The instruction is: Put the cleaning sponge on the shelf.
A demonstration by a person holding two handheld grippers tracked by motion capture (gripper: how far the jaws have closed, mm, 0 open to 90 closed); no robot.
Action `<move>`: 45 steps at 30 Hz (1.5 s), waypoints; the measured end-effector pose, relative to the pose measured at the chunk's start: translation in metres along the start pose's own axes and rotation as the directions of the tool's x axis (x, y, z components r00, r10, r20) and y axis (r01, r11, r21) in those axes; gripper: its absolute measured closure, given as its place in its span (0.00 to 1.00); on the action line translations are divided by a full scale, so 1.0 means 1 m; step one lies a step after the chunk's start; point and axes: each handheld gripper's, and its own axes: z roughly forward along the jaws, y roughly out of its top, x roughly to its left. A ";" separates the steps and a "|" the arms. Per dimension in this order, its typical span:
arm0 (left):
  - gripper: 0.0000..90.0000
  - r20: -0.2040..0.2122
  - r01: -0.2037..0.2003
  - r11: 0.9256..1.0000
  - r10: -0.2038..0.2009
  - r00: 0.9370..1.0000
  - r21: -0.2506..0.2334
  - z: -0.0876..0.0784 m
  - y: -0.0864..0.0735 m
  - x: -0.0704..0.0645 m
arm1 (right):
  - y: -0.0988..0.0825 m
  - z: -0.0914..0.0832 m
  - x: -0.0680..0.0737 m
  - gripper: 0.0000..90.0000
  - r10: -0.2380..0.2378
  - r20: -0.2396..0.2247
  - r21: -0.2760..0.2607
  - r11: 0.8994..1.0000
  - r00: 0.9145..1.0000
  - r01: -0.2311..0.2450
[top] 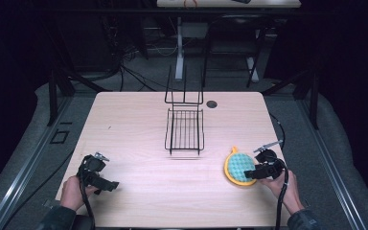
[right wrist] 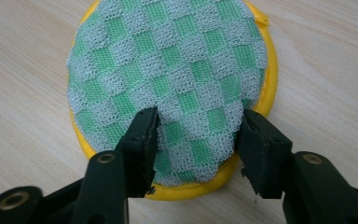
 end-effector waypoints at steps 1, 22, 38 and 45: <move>0.02 -0.001 -0.002 1.000 0.002 1.000 0.002 0.000 0.000 0.000 | 0.000 0.000 0.001 0.60 0.000 0.004 -0.002 1.000 1.000 0.000; 0.02 -0.005 0.007 1.000 -0.007 1.000 -0.007 -0.001 0.000 0.000 | -0.004 -0.003 0.001 0.89 0.057 0.018 -0.035 0.998 0.998 -0.056; 0.02 -0.002 0.007 1.000 -0.007 1.000 -0.009 -0.001 -0.001 0.001 | -0.004 -0.009 0.007 0.95 0.031 0.049 -0.075 0.997 0.998 -0.027; 0.02 -0.001 0.006 1.000 -0.006 1.000 -0.008 -0.001 0.000 0.001 | -0.004 -0.014 0.006 0.95 0.027 0.054 -0.091 0.996 0.998 -0.022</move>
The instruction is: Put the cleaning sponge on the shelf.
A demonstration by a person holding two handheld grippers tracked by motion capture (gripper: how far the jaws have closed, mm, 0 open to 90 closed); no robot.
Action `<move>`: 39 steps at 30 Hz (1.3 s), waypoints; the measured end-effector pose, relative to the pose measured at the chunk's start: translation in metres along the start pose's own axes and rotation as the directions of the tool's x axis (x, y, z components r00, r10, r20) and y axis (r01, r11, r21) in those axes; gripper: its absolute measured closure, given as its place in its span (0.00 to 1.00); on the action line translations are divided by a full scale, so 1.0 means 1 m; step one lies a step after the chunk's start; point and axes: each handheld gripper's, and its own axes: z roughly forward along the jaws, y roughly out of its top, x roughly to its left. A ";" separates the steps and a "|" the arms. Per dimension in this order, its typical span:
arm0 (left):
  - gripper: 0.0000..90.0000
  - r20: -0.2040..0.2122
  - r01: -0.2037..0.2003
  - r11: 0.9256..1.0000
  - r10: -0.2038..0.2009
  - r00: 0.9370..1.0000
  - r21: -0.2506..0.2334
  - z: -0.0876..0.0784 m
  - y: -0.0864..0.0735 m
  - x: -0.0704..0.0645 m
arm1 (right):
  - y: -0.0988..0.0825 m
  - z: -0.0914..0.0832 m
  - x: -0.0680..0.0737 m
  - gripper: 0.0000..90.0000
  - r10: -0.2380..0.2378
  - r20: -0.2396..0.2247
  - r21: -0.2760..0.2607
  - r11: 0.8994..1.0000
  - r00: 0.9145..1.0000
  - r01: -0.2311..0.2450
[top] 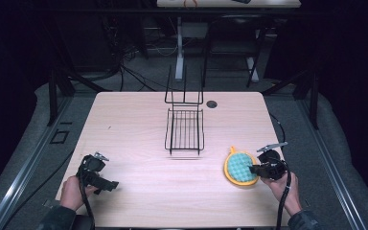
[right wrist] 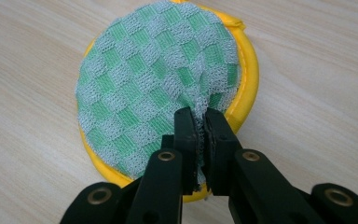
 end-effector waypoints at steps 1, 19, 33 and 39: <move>0.02 0.001 0.001 1.000 -0.001 1.000 -0.001 0.000 0.000 0.000 | 0.000 -0.001 0.000 0.95 0.011 -0.004 -0.011 1.000 1.000 -0.011; 0.03 -0.009 0.003 1.000 -0.003 1.000 -0.002 0.000 0.000 0.001 | 0.004 -0.014 0.002 0.95 0.011 -0.011 -0.071 0.997 1.000 -0.012; 0.03 -0.014 0.001 1.000 -0.001 1.000 -0.001 0.000 0.000 0.000 | 0.010 -0.025 0.007 0.96 0.010 -0.021 -0.126 0.992 1.000 -0.013; 0.03 -0.016 0.001 1.000 -0.001 1.000 -0.001 0.000 0.000 0.000 | 0.013 -0.031 0.007 0.96 0.001 -0.018 -0.149 0.989 1.000 -0.003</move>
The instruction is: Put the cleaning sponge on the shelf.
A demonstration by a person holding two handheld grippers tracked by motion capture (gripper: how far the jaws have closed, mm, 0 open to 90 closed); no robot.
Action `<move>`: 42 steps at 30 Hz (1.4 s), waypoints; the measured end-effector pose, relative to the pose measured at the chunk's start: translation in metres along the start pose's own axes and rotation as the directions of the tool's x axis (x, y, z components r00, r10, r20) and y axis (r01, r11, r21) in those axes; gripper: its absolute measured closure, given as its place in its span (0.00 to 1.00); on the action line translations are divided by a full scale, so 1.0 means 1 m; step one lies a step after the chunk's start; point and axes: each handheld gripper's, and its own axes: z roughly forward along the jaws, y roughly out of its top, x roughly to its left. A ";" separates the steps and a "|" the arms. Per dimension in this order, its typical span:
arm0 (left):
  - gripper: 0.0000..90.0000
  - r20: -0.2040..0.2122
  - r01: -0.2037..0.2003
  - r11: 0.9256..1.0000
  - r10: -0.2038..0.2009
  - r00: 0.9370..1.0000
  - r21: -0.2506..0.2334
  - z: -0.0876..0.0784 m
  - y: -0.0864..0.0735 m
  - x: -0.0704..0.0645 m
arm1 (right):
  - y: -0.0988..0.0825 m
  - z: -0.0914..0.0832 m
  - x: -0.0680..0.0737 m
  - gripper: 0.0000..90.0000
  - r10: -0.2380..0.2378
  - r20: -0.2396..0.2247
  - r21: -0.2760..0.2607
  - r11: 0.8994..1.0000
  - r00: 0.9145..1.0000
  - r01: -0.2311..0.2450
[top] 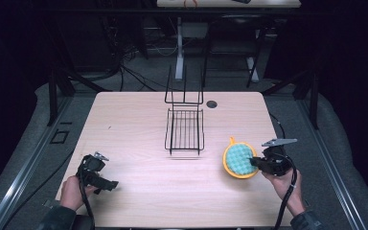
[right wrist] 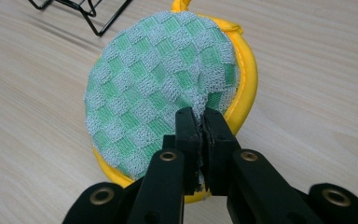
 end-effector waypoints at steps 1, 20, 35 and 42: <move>0.03 -0.001 0.001 1.000 -0.001 1.000 -0.002 0.000 0.000 0.000 | 0.002 -0.002 0.001 0.96 -0.003 0.000 -0.011 1.000 1.000 0.003; 0.03 -0.001 0.001 1.000 -0.001 1.000 -0.001 0.000 0.000 0.001 | 0.022 -0.012 0.007 0.96 -0.024 0.005 -0.085 0.996 1.000 0.024; 0.03 -0.004 0.003 1.000 -0.003 1.000 -0.006 -0.001 0.000 0.000 | 0.035 -0.014 0.012 0.96 -0.049 0.015 -0.138 0.989 0.999 0.050; 0.03 -0.005 0.006 1.000 -0.006 1.000 -0.012 -0.001 0.000 0.000 | 0.042 -0.014 0.016 0.96 -0.057 0.018 -0.159 0.985 0.998 0.059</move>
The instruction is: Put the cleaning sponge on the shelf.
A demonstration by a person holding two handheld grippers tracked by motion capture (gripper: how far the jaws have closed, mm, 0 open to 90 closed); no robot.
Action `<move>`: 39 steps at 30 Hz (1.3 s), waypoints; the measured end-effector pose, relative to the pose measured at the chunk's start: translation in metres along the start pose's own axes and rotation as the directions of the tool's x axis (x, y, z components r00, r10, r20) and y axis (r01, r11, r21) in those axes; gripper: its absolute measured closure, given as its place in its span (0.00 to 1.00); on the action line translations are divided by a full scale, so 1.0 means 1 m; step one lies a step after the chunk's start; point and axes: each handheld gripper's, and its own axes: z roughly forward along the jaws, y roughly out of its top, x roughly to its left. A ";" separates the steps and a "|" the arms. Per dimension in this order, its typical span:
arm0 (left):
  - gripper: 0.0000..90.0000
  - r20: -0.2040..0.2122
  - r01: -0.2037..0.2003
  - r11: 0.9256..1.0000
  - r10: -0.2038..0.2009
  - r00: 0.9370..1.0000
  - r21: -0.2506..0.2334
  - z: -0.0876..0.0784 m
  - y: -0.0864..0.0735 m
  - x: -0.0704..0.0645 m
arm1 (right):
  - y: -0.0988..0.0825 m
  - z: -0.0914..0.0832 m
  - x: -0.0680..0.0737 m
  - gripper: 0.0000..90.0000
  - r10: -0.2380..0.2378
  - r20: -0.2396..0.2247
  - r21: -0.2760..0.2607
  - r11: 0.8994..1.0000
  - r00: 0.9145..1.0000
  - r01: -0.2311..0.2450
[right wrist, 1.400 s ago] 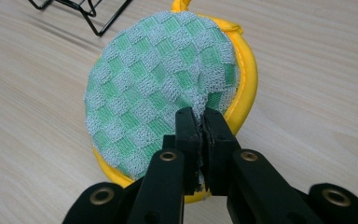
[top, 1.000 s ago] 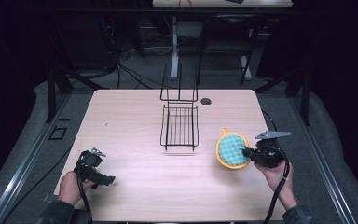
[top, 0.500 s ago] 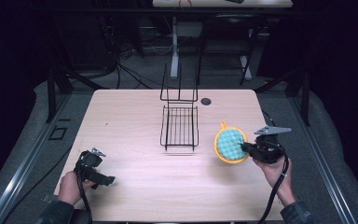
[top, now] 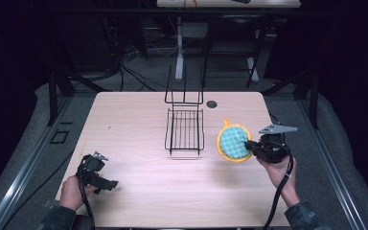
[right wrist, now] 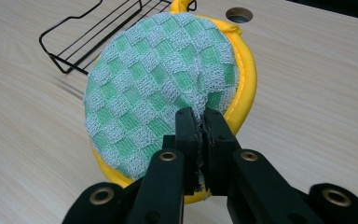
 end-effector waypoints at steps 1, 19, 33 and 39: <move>0.03 0.000 0.002 1.000 -0.002 1.000 0.001 0.000 0.000 0.000 | 0.001 0.001 0.001 0.96 -0.003 -0.002 -0.006 1.000 1.000 0.003; 0.03 0.000 0.000 1.000 0.000 1.000 0.002 0.000 0.000 0.000 | 0.026 0.019 0.015 0.96 -0.046 -0.028 -0.020 0.999 0.999 0.045; 0.03 0.003 0.001 1.000 -0.001 1.000 0.000 0.000 0.000 0.000 | 0.042 0.032 0.026 0.96 -0.064 -0.046 -0.032 0.998 0.997 0.062; 0.03 0.004 0.003 1.000 -0.003 1.000 -0.001 0.000 0.000 0.000 | 0.046 0.038 0.030 0.96 -0.073 -0.055 -0.031 0.997 0.996 0.071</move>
